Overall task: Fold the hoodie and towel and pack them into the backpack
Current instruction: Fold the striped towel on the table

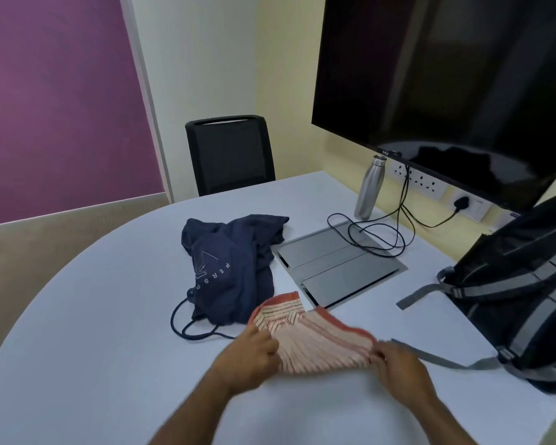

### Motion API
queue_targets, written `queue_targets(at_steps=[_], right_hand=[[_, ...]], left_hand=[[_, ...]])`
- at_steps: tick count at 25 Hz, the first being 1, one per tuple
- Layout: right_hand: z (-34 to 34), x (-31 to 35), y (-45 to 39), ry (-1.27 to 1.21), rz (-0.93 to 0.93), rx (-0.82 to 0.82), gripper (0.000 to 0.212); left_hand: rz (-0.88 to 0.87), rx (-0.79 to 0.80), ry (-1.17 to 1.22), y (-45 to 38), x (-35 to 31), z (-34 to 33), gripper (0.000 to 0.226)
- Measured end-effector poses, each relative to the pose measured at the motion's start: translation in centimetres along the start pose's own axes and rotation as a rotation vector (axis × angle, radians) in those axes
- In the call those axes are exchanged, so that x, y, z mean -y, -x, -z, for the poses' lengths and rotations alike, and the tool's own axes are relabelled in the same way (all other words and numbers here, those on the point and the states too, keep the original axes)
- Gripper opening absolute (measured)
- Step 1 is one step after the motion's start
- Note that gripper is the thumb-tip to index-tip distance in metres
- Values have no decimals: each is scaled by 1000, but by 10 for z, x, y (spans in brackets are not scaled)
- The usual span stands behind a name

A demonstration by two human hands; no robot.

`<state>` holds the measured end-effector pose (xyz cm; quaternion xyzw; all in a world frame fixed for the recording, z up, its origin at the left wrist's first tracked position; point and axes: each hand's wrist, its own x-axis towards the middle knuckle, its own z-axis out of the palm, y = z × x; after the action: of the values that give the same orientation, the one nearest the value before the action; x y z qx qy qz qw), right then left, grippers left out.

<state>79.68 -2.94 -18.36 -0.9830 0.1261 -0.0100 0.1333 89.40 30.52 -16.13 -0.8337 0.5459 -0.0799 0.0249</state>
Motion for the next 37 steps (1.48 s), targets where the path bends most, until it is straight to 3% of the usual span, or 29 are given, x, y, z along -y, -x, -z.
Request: queue_targets(at_steps=[2, 5, 9, 11, 13, 16, 21, 23, 27, 29, 32, 37], right_hand=[[-22, -4, 29, 180, 26, 248, 19], [-25, 1, 43, 165, -43, 367, 30], [-19, 15, 18, 56, -45, 217, 27], [-28, 26, 8, -127, -89, 235, 37], [-41, 32, 1, -213, -164, 335, 51], [-56, 31, -3, -114, -279, 365, 65], [-51, 24, 5, -57, -228, 193, 16], [-45, 14, 1, -88, -241, 128, 18], [-33, -8, -3, -298, -279, 38, 21], [-29, -18, 1, -340, -296, 31, 23], [-26, -29, 11, -219, -343, 101, 15], [-7, -48, 22, 4, -373, 248, 6]], left_hand=[[-61, 253, 109, 18, -30, -23, 16], [152, 492, 487, 26, -61, -30, 43], [639, 257, 720, 11, -63, -32, 28], [834, 261, 851, 2, -57, -41, 47], [885, 396, 903, -6, -55, -53, 69], [874, 509, 767, -10, -63, -65, 72], [898, 526, 590, -1, -64, -56, 51], [1028, 537, 597, 7, -65, -57, 57], [1466, 486, 769, 25, -71, -64, 67], [1574, 483, 826, 29, -76, -67, 72], [1522, 527, 816, 28, -82, -66, 67], [1311, 635, 484, 22, -89, -47, 39]])
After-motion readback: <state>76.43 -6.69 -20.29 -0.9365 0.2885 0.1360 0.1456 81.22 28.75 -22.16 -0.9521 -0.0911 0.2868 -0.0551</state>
